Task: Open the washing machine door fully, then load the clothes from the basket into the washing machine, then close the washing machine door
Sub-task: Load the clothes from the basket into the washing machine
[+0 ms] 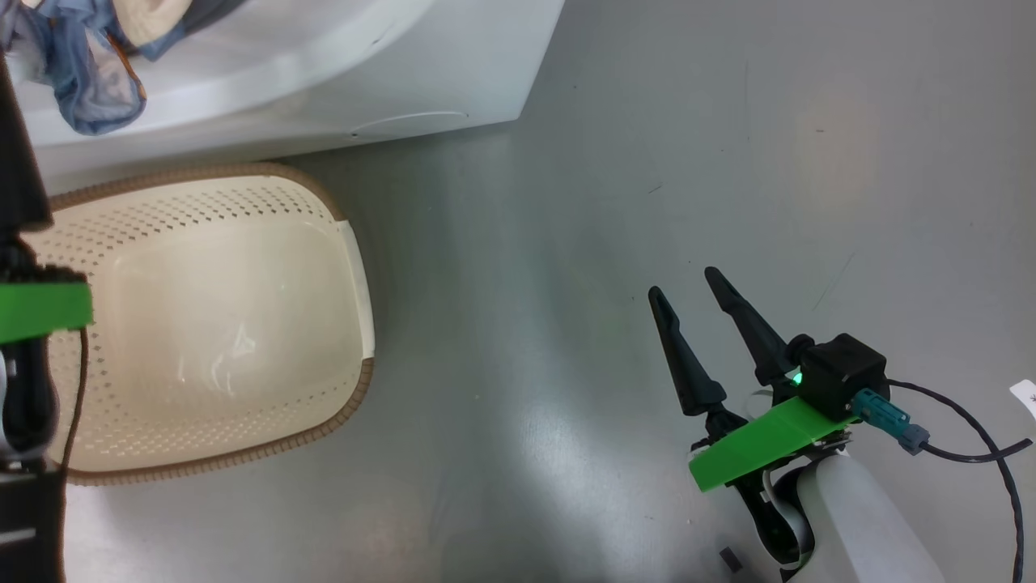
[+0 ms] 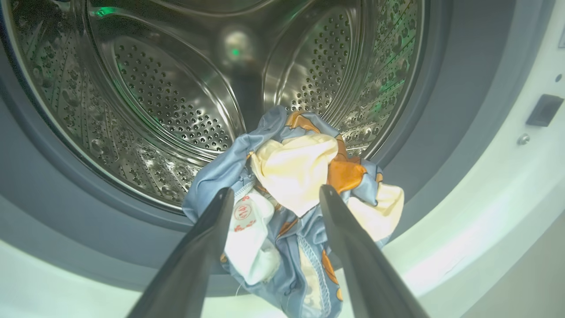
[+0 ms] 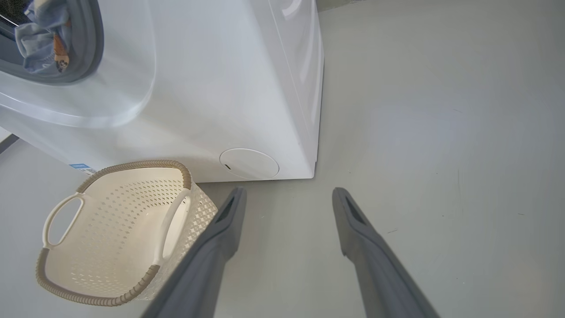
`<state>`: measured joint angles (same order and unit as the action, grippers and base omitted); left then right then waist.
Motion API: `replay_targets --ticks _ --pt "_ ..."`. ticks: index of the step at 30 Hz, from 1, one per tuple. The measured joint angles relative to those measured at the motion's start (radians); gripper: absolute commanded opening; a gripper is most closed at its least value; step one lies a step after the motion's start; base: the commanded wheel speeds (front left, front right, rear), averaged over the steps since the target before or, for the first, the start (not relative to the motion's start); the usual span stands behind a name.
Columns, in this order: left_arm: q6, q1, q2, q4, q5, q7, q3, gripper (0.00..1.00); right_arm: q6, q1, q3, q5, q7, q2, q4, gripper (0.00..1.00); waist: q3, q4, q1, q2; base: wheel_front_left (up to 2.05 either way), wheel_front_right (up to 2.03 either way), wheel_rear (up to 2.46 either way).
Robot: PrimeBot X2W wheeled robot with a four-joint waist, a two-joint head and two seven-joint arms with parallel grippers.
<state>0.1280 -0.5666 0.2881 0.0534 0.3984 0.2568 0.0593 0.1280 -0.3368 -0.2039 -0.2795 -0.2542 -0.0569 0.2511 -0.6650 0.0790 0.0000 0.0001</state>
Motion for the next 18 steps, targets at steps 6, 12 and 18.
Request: replay_targets --ticks 6,12,18 --pt "0.0 0.087 -0.032 -0.029 -0.009 0.0 0.059 1.0 0.0 0.0 0.0 0.001 0.0 0.0 0.002 1.0 0.005 0.0 0.0 0.0 0.0 0.0 0.0" --pt "0.0 0.191 -0.067 -0.039 -0.022 0.0 0.109 1.0 0.0 0.0 -0.004 0.001 0.0 -0.001 0.005 1.0 0.011 -0.001 0.0001 0.0 0.0 0.0 0.0" --pt "0.0 0.27 -0.094 -0.049 -0.031 0.0 0.129 1.0 0.0 -0.001 -0.006 0.001 0.0 -0.001 0.009 1.0 0.016 -0.006 0.0 0.0 0.0 0.0 0.0"
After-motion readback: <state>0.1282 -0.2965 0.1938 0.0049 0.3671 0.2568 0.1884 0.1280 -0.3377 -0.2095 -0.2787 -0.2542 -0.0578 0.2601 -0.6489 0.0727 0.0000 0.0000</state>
